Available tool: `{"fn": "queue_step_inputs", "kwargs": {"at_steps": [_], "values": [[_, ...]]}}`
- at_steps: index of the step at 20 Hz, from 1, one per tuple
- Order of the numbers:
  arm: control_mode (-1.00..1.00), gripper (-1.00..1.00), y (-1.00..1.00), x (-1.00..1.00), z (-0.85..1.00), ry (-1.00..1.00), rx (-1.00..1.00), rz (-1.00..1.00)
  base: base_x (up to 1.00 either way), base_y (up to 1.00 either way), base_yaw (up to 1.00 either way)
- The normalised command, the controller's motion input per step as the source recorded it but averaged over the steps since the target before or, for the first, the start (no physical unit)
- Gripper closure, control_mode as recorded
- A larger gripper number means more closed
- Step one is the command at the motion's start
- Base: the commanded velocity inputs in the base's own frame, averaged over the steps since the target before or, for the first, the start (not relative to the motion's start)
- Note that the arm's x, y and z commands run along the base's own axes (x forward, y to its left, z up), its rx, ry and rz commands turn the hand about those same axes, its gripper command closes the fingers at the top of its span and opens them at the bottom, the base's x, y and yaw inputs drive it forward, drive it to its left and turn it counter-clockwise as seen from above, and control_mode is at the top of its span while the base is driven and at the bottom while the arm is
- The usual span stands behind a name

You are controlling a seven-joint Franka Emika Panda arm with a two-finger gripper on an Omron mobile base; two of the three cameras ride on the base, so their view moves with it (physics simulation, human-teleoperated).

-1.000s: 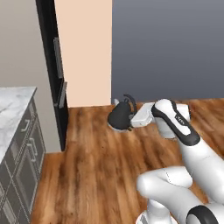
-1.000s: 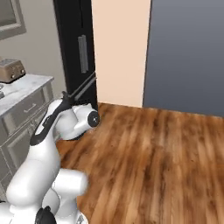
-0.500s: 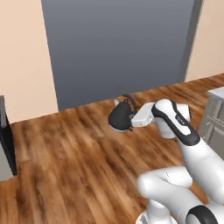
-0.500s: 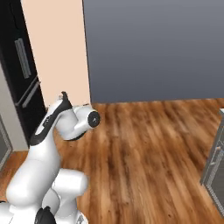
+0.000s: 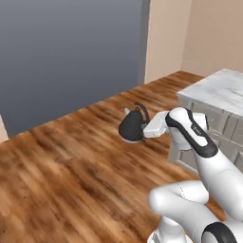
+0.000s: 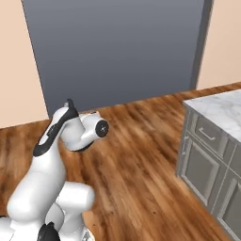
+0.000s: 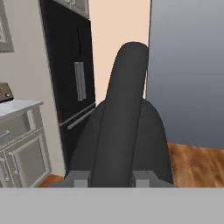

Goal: The kettle is done boiling. Turn off the stove, then wait for 300 timesteps before moving the kettle to the dining table.

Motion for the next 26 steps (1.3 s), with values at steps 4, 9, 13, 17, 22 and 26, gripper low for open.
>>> {"fn": "queue_step_inputs", "kwargs": {"at_steps": [4, 9, 13, 17, 22, 26], "values": [[1.0, 1.0, 0.0, 0.0, 0.0, 0.0, 0.0, 0.0, 0.53, 0.15, -0.45], [1.0, 1.0, 0.0, 0.0, 0.0, 0.0, 0.0, 0.0, 0.64, 0.21, -0.42], [1.0, 1.0, 0.0, 0.0, 0.0, 0.0, 0.0, 0.0, 0.66, 0.27, -0.41], [1.0, 1.0, 0.0, 0.0, 0.0, 0.0, 0.0, 0.0, 0.63, 0.35, -0.38], [1.0, 1.0, 0.0, 0.0, 0.0, 0.0, 0.0, 0.0, 0.65, 0.38, -0.36], [1.0, 1.0, 0.0, 0.0, 0.0, 0.0, 0.0, 0.0, 0.66, 0.37, -0.36]]}}
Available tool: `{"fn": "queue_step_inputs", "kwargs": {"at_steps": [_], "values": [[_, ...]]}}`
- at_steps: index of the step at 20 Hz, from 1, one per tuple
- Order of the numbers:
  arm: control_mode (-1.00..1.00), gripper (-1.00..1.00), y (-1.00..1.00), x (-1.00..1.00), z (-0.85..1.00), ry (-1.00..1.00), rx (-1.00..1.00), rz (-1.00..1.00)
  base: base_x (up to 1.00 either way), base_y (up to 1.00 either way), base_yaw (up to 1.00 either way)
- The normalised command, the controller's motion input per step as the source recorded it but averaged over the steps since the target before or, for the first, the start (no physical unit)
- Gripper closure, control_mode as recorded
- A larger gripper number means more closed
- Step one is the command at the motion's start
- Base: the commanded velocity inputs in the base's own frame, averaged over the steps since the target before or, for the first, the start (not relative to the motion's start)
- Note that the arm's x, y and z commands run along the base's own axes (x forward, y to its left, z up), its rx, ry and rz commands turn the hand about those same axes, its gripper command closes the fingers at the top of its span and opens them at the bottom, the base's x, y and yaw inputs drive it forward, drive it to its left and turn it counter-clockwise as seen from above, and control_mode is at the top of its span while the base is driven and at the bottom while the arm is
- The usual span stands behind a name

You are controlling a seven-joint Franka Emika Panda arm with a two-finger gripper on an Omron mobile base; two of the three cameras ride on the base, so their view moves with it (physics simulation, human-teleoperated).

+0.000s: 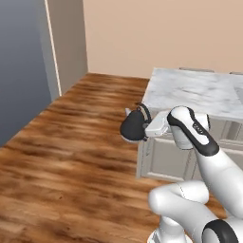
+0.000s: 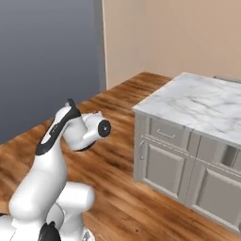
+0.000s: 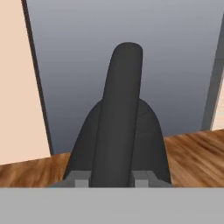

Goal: The kettle is done boiling. Turn off the stove, then wait for 300 timesteps before moving the kettle to the dining table.

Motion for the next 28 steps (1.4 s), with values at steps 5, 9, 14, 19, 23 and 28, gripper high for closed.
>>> {"fn": "queue_step_inputs", "kwargs": {"at_steps": [5, 9, 14, 19, 23, 28], "values": [[1.0, 1.0, 0.0, 0.0, 0.0, 0.0, 0.0, 0.0, 0.63, 0.37, -0.36], [1.0, 1.0, 0.0, 0.0, 0.0, 0.0, 0.0, 0.0, 0.64, 0.37, -0.36], [1.0, 1.0, 0.0, 0.0, 0.0, 0.0, 0.0, 0.0, 0.58, 0.42, -0.37], [1.0, 1.0, 0.0, 0.0, 0.0, 0.0, 0.0, 0.0, 0.59, 0.57, -0.35], [1.0, 1.0, 0.0, 0.0, 0.0, 0.0, 0.0, 0.0, 0.52, 0.65, -0.31], [1.0, 1.0, 0.0, 0.0, 0.0, 0.0, 0.0, 0.0, 0.51, 0.61, -0.29]]}}
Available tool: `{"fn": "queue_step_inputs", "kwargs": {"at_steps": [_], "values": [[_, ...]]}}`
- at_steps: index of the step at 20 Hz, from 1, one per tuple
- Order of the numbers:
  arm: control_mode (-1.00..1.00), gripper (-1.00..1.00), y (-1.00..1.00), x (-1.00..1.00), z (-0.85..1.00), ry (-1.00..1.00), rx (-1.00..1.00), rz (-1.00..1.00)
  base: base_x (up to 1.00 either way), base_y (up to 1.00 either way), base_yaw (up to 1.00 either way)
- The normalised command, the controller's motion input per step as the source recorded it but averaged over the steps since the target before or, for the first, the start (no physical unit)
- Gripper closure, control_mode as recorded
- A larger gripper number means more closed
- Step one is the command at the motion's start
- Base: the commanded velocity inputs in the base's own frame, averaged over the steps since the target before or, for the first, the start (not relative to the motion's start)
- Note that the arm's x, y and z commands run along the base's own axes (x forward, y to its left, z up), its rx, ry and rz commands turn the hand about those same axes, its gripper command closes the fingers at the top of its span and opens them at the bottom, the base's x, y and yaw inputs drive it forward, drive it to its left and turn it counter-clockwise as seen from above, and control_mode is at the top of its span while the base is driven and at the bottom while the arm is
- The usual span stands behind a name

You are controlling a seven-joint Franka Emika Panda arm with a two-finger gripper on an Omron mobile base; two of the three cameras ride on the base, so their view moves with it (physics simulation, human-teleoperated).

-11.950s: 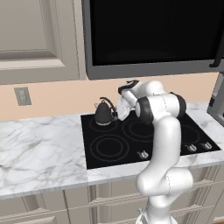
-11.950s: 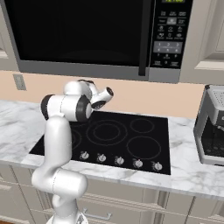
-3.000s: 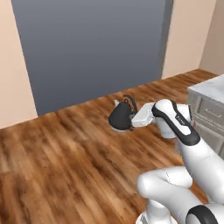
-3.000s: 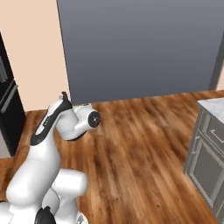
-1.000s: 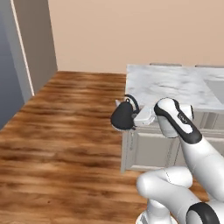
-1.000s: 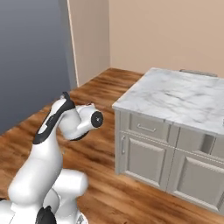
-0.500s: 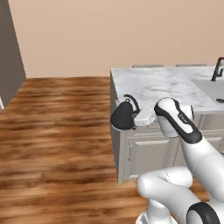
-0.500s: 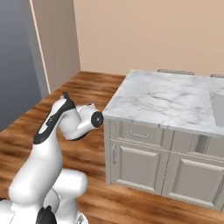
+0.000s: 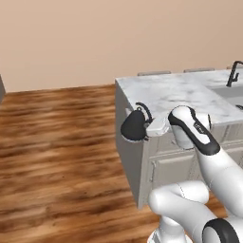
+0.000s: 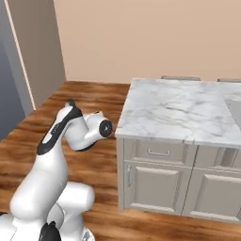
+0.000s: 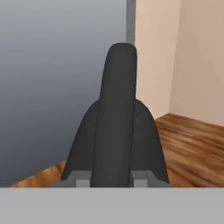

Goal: The kettle is done boiling. Turn off the stove, then wait for 300 timesteps before moving the kettle to the dining table.

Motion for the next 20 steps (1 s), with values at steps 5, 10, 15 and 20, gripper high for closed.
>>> {"fn": "queue_step_inputs", "kwargs": {"at_steps": [5, 10, 15, 20], "values": [[1.0, 1.0, 0.0, 0.0, 0.0, 0.0, 0.0, 0.0, 0.58, 0.56, -0.32], [1.0, 1.0, 0.0, 0.0, 0.0, 0.0, 0.0, 0.0, 0.6, 0.54, -0.35], [1.0, 1.0, 0.0, 0.0, 0.0, 0.0, 0.0, 0.0, 0.51, 0.61, -0.36], [1.0, 1.0, 0.0, 0.0, 0.0, 0.0, 0.0, 0.0, 0.36, 0.7, -0.35]]}}
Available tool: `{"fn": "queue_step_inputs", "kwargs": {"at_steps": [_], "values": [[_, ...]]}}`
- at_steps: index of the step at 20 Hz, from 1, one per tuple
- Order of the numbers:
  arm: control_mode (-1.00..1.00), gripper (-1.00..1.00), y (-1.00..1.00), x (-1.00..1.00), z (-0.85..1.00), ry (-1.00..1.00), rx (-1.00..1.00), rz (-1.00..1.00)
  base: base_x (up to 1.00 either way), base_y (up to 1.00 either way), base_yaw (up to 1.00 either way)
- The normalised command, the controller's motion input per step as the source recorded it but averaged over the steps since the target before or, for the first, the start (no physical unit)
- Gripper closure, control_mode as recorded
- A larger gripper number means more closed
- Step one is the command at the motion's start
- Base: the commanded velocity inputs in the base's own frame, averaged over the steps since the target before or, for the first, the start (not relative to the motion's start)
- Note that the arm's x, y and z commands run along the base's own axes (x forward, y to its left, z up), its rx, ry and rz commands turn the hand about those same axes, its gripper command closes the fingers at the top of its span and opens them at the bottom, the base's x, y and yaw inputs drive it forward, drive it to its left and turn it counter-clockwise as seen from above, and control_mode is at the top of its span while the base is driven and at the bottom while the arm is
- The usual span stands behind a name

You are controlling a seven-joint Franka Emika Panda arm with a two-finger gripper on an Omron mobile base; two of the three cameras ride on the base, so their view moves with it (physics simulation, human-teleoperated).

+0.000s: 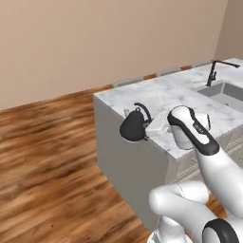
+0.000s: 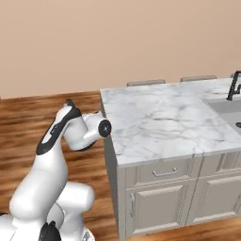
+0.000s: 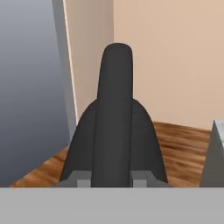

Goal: The kettle is done boiling. Turn off the stove, then wait for 300 timesteps before moving the kettle to the dining table.

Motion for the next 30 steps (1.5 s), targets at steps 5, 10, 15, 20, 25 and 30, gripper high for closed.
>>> {"fn": "queue_step_inputs", "kwargs": {"at_steps": [5, 10, 15, 20, 25, 30], "values": [[1.0, 1.0, 0.0, 0.0, 0.0, 0.0, 0.0, 0.0, 0.22, 0.75, -0.37], [1.0, 1.0, 0.0, 0.0, 0.0, 0.0, 0.0, 0.0, 0.25, 0.75, -0.38], [1.0, 1.0, 0.0, 0.0, 0.0, 0.0, 0.0, 0.0, 0.26, 0.73, -0.39], [1.0, 1.0, 0.0, 0.0, 0.0, 0.0, 0.0, 0.0, 0.28, 0.71, -0.4], [1.0, 1.0, 0.0, 0.0, 0.0, 0.0, 0.0, 0.0, 0.26, 0.71, -0.4], [1.0, 1.0, 0.0, 0.0, 0.0, 0.0, 0.0, 0.0, 0.21, 0.73, -0.4]]}}
